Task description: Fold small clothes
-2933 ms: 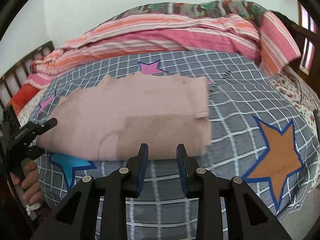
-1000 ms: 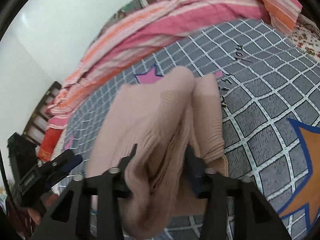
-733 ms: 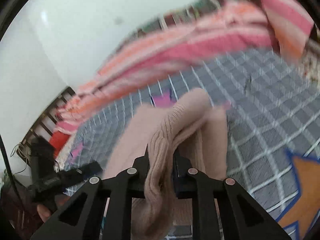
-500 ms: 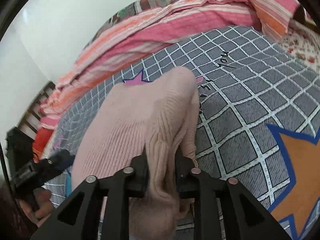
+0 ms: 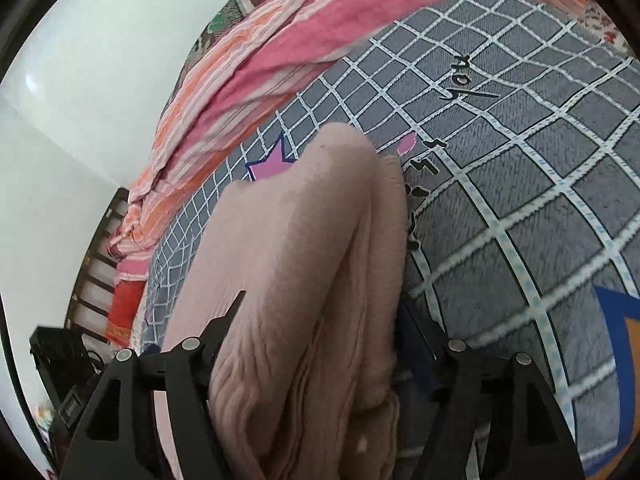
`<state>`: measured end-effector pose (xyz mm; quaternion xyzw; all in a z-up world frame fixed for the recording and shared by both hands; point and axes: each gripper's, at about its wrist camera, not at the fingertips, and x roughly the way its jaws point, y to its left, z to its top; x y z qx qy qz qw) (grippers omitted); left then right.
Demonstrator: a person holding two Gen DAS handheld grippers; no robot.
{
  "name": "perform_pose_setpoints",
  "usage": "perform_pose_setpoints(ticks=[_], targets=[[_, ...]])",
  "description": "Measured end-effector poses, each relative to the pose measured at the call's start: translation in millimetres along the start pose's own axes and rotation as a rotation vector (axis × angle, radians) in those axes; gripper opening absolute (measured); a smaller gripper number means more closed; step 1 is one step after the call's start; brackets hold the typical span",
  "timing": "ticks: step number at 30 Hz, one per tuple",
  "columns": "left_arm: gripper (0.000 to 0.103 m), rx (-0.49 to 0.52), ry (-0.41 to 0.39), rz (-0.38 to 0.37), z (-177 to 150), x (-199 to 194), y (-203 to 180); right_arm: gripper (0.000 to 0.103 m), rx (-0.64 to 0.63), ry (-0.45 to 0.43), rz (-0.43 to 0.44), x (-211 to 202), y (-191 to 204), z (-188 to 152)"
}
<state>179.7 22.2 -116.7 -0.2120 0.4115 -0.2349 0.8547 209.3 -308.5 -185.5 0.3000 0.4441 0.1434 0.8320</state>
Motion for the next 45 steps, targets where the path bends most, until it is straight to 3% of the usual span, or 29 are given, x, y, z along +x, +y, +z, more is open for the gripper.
perform_pose_setpoints(ticks=[3, 4, 7, 10, 15, 23, 27, 30, 33, 36, 38, 42, 45], targets=[[0.065, -0.029, -0.005, -0.003, 2.3, -3.6, 9.6, 0.067, -0.05, 0.028, -0.026, 10.6, 7.1, 3.4], [0.065, -0.04, -0.008, -0.009, 2.6, -5.1, 12.5, 0.057, -0.054, 0.037, -0.021, 12.3, 9.1, 3.3], [0.065, -0.068, -0.025, -0.021, 2.0, -11.1, 20.7, 0.042, -0.027, 0.063, 0.015, 11.2, 7.4, 3.1], [0.065, -0.083, -0.032, -0.025, 0.2, -15.2, 24.6, 0.034, -0.044, 0.046, 0.013, -1.6, 16.6, 1.4], [0.065, -0.096, -0.04, -0.019, -1.3, -23.9, 32.3, 0.031, -0.128, -0.051, 0.004, -32.5, 71.1, 5.1], [0.065, -0.126, -0.073, -0.013, -6.6, -47.8, 53.5, 0.029, -0.286, -0.114, -0.107, -28.1, 177.0, 11.4], [0.065, -0.14, -0.082, -0.004, -8.3, -58.0, 64.8, 0.028, -0.329, -0.112, -0.1, -15.5, 216.3, 13.3], [0.065, -0.14, -0.097, 0.013, -6.0, -67.8, 71.2, 0.028, -0.303, -0.111, -0.038, -7.4, 234.8, 19.4], [0.065, -0.134, -0.126, 0.021, -4.3, -77.8, 76.5, 0.028, -0.199, -0.124, 0.124, -5.4, 229.5, 27.4], [0.065, -0.127, -0.132, 0.034, -5.2, -78.4, 82.5, 0.029, -0.12, -0.134, 0.191, 10.0, 206.2, 24.9], [0.065, -0.117, -0.117, 0.047, -7.5, -73.0, 84.5, 0.031, -0.11, -0.084, 0.132, 30.8, 180.8, 18.9], [0.065, -0.074, -0.08, 0.082, -14.8, -56.7, 81.1, 0.037, -0.111, 0.079, -0.112, 74.5, 121.8, 7.1], [0.065, -0.042, -0.055, 0.105, -15.6, -42.1, 72.4, 0.043, -0.16, 0.036, -0.087, 55.4, 115.0, 4.3]])
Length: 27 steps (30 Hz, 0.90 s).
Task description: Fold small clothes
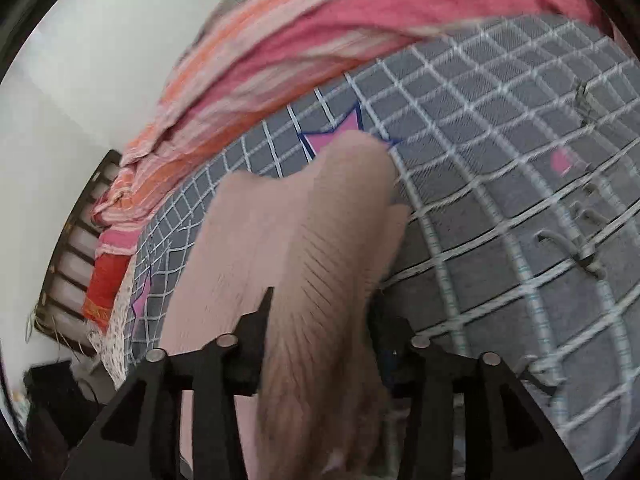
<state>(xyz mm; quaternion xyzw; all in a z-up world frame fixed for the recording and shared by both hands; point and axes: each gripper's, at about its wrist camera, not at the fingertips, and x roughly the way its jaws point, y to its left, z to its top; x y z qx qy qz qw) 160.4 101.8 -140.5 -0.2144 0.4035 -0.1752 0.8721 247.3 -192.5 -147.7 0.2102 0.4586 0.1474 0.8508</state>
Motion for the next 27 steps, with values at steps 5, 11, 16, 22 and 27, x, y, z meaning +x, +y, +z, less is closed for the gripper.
perform_pose_setpoints(ticks=[5, 11, 16, 22, 27], targets=[[0.065, 0.037, -0.003, 0.03, 1.0, 14.6, -17.7, 0.043, -0.2, -0.089, -0.082, -38.4, 29.7, -13.8], [0.065, 0.057, -0.001, 0.038, 7.7, 25.5, -32.6, 0.018, -0.313, -0.087, -0.122, -24.1, 34.7, -37.1], [0.069, 0.085, -0.004, 0.097, 17.0, 36.5, -44.8, 0.017, -0.412, -0.16, -0.233, -12.5, 29.0, -44.8], [0.07, 0.093, 0.025, 0.11, 13.2, 42.5, -41.3, 0.024, -0.393, -0.13, -0.227, -19.4, 29.8, -35.1], [0.066, 0.002, -0.003, 0.132, 43.2, 47.8, -27.6, 0.027, -0.325, -0.2, -0.166, -32.2, 34.1, -12.4]])
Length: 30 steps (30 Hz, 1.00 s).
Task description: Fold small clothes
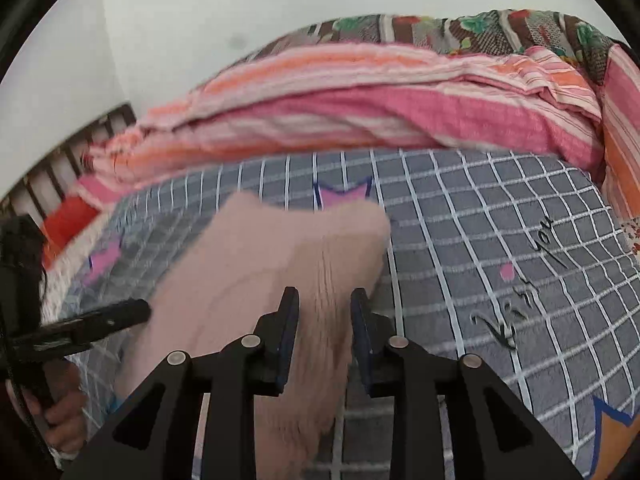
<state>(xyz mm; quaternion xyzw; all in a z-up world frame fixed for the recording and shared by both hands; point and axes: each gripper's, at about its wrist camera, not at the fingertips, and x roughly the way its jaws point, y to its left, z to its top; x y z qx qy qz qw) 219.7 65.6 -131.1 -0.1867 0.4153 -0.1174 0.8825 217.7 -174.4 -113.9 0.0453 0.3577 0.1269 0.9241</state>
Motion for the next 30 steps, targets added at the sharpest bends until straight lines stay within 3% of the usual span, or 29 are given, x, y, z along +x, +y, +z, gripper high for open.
perform_pose_setpoints(ticks=[3, 6, 11, 13, 18, 24, 30], targets=[[0.065, -0.044, 0.035, -0.037, 8.0, 19.1, 4.4, 0.027, 0.003, -0.001, -0.015, 14.9, -0.3, 5.5], [0.064, -0.051, 0.022, -0.049, 11.9, 28.4, 7.5, 0.026, -0.009, 0.05, -0.099, 35.9, -6.2, 0.2], [0.056, -0.074, 0.043, -0.04, 33.9, 52.3, 8.5, 0.026, 0.061, 0.073, -0.046, 45.4, -24.5, -3.2], [0.047, -0.083, 0.061, -0.035, 41.6, 63.9, 9.1, 0.026, 0.051, 0.071, -0.047, 47.4, -24.8, -4.3], [0.045, -0.074, 0.079, -0.004, 54.6, 84.0, 8.9, 0.026, 0.049, 0.07, -0.037, 52.4, -27.0, -5.2], [0.034, -0.058, 0.063, 0.025, 68.4, 96.3, 10.1, 0.026, 0.045, 0.073, -0.041, 59.7, -27.0, -4.3], [0.033, -0.037, 0.053, 0.046, 75.9, 104.6, 12.9, 0.026, 0.045, 0.08, -0.035, 63.7, -29.3, -2.7]])
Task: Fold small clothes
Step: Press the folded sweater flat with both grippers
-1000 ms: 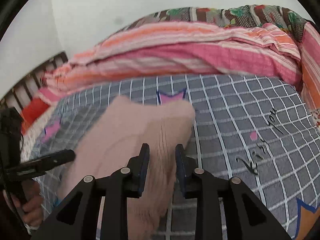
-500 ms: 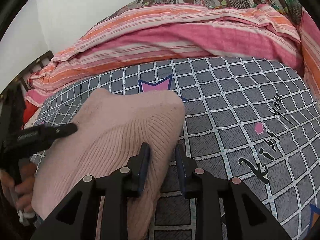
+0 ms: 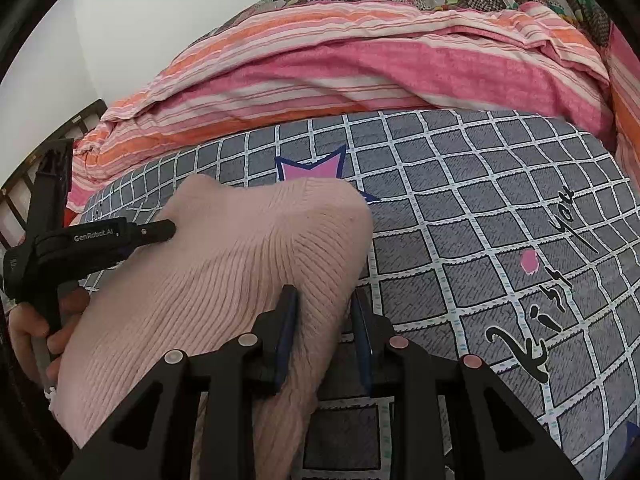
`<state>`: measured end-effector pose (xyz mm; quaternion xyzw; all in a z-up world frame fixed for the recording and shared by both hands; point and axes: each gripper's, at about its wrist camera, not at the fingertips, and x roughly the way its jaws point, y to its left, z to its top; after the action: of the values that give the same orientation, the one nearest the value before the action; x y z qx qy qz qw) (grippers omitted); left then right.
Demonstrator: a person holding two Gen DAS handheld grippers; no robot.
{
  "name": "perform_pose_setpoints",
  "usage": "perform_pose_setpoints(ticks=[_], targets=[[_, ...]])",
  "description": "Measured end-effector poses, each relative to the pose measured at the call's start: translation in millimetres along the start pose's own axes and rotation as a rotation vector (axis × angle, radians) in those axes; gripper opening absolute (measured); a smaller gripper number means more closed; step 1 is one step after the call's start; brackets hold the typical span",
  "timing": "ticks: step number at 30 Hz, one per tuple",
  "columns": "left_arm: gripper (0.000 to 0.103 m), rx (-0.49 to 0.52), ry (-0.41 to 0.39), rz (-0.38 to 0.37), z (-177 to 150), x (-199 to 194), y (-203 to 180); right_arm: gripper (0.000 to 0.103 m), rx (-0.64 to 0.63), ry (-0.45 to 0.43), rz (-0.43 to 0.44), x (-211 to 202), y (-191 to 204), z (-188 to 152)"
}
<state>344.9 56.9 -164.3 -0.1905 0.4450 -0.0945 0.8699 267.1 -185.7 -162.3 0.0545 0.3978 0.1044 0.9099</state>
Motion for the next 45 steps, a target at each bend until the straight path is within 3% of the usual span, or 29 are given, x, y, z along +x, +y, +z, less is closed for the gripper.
perform_pose_setpoints(ticks=[7, 9, 17, 22, 26, 30, 34, 40, 45], targets=[[0.033, 0.039, -0.002, 0.049, 7.4, 3.0, -5.9, 0.027, 0.001, 0.023, -0.006, 2.6, 0.5, 6.2], [0.034, 0.056, 0.007, 0.06, 7.4, -0.7, -9.0, 0.033, 0.003, 0.031, -0.019, 1.3, -0.9, 15.0], [0.034, 0.121, 0.013, -0.021, -25.7, -35.0, -20.3, 0.029, -0.012, 0.024, -0.044, 20.9, 0.8, 24.9], [0.043, 0.182, -0.023, -0.045, -48.5, -63.8, -29.3, 0.029, 0.027, 0.025, -0.056, 2.5, -1.4, 31.5], [0.049, 0.207, -0.028, -0.089, -66.5, -85.3, -32.6, 0.03, 0.019, -0.017, -0.01, -30.3, 7.5, 23.6], [0.054, 0.267, -0.043, -0.048, -87.4, -94.4, -38.8, 0.03, -0.051, -0.048, 0.015, -50.5, 25.6, 6.0], [0.057, 0.267, -0.041, -0.035, -100.7, -98.4, -36.6, 0.03, -0.111, 0.035, -0.097, -31.7, 34.9, -16.9], [0.06, 0.263, -0.066, 0.005, -98.4, -109.4, -35.5, 0.03, -0.062, -0.002, -0.063, -50.1, 28.0, -11.7], [0.061, 0.246, -0.044, 0.007, -102.3, -92.4, -32.6, 0.031, -0.075, -0.004, -0.067, -29.8, 23.4, -26.2]])
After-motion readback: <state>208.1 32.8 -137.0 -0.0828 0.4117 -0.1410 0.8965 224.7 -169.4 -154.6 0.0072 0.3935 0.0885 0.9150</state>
